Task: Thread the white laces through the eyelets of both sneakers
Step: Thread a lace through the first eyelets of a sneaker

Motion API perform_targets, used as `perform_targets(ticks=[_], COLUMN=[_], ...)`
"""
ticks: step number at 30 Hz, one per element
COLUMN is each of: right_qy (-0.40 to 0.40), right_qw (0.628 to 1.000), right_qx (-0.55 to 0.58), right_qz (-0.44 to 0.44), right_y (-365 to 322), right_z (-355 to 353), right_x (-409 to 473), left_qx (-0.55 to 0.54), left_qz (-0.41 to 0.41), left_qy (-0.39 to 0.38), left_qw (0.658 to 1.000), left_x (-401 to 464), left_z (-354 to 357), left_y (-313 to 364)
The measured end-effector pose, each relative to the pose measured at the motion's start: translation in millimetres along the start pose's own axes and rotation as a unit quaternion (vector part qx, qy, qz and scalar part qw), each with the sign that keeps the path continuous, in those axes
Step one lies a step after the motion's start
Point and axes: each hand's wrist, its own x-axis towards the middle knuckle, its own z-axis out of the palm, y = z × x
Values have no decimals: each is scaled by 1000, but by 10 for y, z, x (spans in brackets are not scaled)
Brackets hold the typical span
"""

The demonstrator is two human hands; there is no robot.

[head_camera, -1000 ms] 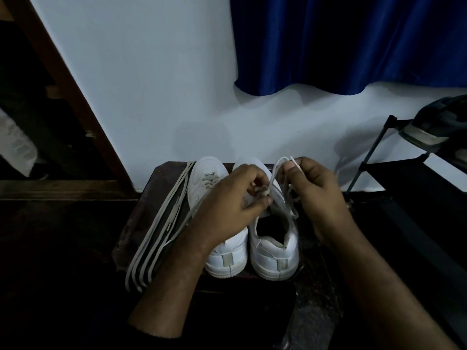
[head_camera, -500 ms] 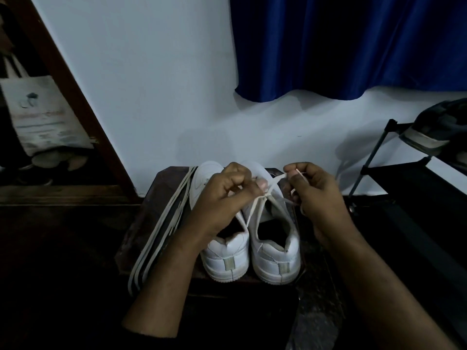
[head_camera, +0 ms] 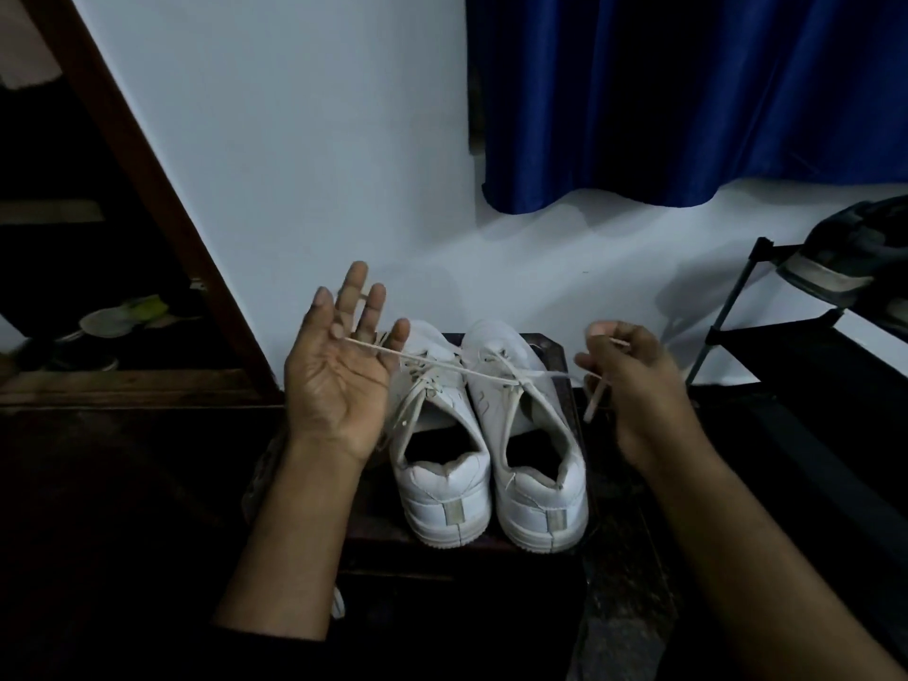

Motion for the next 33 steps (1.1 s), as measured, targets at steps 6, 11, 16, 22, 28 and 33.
perform_targets(ticks=[6,11,16,22,28,33], right_qy=[-125,-179,-167,-50,-61,-111], right_qw=[864,902,980,971,913,819], right_qx=[-409,-335,77,218,-381,-493], right_qz=[-267,-206,72,90,-135,-272], right_y=[35,89,-65,-190,42,154], right_z=[43,188,239,72,58,74], right_x=[-116,-165,-204,-84,-13,46], left_qx=[333,475,533,678,744,795], left_qz=[86,114,151,193,152,236], left_qy=[101,60,41,-52,-124,-60], left_qw=[934,870,831,707,639,556], left_x=[74,146,135,31,-23,-6], left_z=[-136,-339,-324,-224,-203,-204], left_y=[-139,-199,-244,-245,-433,-436])
